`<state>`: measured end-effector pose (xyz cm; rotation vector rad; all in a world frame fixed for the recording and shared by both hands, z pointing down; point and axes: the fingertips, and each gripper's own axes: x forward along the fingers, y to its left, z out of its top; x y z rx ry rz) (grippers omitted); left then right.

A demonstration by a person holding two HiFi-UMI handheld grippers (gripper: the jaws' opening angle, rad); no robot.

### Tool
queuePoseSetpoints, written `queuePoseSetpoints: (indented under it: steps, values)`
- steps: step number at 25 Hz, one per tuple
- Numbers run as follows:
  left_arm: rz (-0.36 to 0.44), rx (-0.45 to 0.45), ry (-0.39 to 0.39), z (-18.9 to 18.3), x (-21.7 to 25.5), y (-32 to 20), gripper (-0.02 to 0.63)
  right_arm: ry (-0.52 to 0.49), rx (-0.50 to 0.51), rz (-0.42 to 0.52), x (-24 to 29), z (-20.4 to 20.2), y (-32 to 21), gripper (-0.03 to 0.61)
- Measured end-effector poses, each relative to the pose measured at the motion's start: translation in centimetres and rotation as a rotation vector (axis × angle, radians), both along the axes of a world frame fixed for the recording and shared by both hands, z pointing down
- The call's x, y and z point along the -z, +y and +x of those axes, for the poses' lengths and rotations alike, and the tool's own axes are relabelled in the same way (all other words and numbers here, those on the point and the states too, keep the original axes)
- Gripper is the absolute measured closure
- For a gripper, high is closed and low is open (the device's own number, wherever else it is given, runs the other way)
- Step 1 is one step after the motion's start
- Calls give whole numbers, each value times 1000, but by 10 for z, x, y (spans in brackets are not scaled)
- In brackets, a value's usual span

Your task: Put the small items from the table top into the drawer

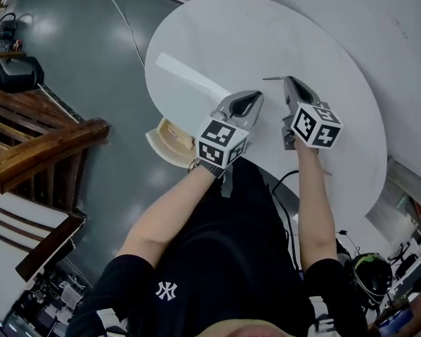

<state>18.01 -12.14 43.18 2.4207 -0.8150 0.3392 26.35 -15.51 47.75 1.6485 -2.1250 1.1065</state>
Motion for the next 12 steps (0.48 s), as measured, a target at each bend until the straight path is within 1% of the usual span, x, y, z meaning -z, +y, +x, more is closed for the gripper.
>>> queuePoseSetpoints:
  steps: [12]
  values:
    - [30,62,16,-79,15,56,614,-7,42,43,27,-79,57,548]
